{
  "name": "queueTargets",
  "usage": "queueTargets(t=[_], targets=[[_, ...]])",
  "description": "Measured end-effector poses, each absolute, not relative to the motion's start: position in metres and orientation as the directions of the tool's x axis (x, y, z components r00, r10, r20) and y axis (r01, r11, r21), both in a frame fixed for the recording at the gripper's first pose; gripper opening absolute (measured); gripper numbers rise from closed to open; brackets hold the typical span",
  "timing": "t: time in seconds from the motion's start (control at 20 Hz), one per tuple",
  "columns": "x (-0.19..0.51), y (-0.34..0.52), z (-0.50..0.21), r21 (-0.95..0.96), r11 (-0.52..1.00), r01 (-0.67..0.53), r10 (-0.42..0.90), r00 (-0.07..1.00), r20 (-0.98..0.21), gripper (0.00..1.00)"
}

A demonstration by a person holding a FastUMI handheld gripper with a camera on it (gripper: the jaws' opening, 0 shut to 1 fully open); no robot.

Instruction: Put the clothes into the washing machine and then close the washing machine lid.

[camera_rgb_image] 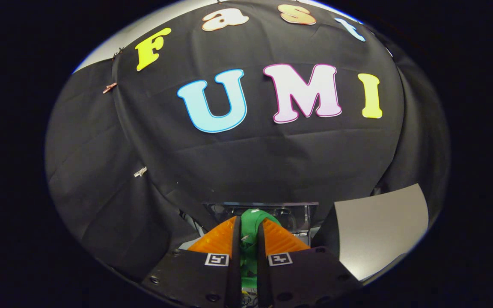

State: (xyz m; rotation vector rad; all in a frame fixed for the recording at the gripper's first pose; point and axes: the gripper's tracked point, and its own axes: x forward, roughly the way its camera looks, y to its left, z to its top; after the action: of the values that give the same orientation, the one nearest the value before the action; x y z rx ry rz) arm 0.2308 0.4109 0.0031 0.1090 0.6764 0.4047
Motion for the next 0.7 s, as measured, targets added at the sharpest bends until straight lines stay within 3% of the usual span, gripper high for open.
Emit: queueTargets(t=[0.25,0.7], targets=[[0.232,0.422,-0.068,0.203,0.929,-0.31,0.366,0.679,-0.637,0.13],[0.23,0.418,-0.203,0.11,0.948,-0.298,0.275,0.593,-0.757,0.14]])
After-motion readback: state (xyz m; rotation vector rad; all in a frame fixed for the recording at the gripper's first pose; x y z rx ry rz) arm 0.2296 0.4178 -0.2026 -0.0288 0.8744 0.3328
